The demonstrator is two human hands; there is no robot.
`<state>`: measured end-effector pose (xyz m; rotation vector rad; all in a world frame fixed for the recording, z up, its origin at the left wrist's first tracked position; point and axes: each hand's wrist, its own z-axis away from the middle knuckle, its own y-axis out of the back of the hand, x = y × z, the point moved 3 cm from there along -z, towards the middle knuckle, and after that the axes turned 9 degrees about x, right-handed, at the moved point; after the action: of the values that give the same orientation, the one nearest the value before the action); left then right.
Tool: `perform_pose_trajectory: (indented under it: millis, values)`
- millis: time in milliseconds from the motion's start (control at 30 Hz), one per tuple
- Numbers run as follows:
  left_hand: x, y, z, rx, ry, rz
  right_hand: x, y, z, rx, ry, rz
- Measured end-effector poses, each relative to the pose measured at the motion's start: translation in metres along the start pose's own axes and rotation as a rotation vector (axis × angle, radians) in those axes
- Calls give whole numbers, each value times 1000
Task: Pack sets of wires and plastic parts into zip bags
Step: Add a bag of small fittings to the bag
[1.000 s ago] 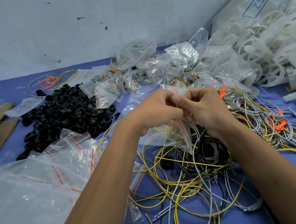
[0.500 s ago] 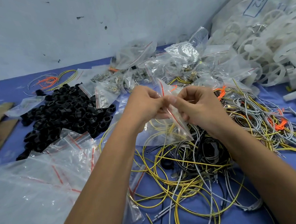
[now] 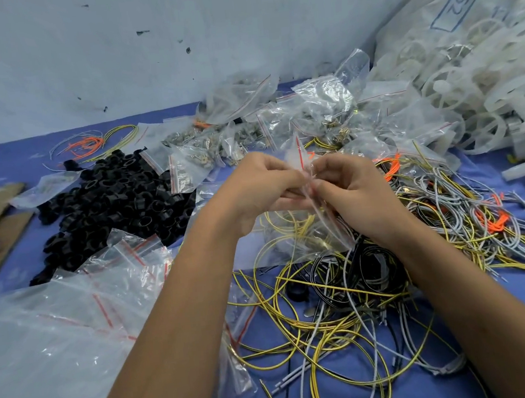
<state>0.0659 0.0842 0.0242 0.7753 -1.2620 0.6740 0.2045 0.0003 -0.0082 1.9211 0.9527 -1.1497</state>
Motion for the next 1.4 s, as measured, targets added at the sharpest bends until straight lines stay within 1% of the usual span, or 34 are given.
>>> perform_pose_trajectory:
  millis: [67, 167, 233, 300, 467, 633, 800, 867, 933, 1033, 1200, 1333, 1400]
  values:
    - [3, 3, 0, -23, 5, 46, -4, 2, -1, 11, 27, 25]
    - [4, 2, 0, 42, -42, -8, -8, -1, 0, -56, 60, 32]
    - [4, -2, -1, 75, -73, -35, -9, -5, 2, -102, 83, 83]
    - [3, -3, -2, 82, -71, -18, -10, -7, 2, -104, 95, 120]
    - [2, 2, -3, -30, -37, 105, -7, -6, 3, -65, 114, 153]
    - [-1, 0, -6, 131, -76, 63, -12, -8, 6, -58, 161, 229]
    - [-1, 0, -8, 216, -139, 42, -12, -7, 6, -41, 143, 235]
    - [-2, 0, -8, 207, -166, 32, -10, -8, 5, -36, 127, 237]
    - [-2, -1, -7, 159, -174, 28, -11, -8, 5, -25, 126, 214]
    - [-2, 2, -5, 107, -172, 18, -11, -6, 4, 2, 126, 168]
    - [3, 11, 0, 52, -158, 15, -11, 0, 3, 71, 62, -5]
    - [12, 23, 7, 36, -173, -38, -3, 4, 2, 232, -35, 64]
    - [20, 31, 12, 60, -199, -76, -1, 8, 1, 307, -16, 153]
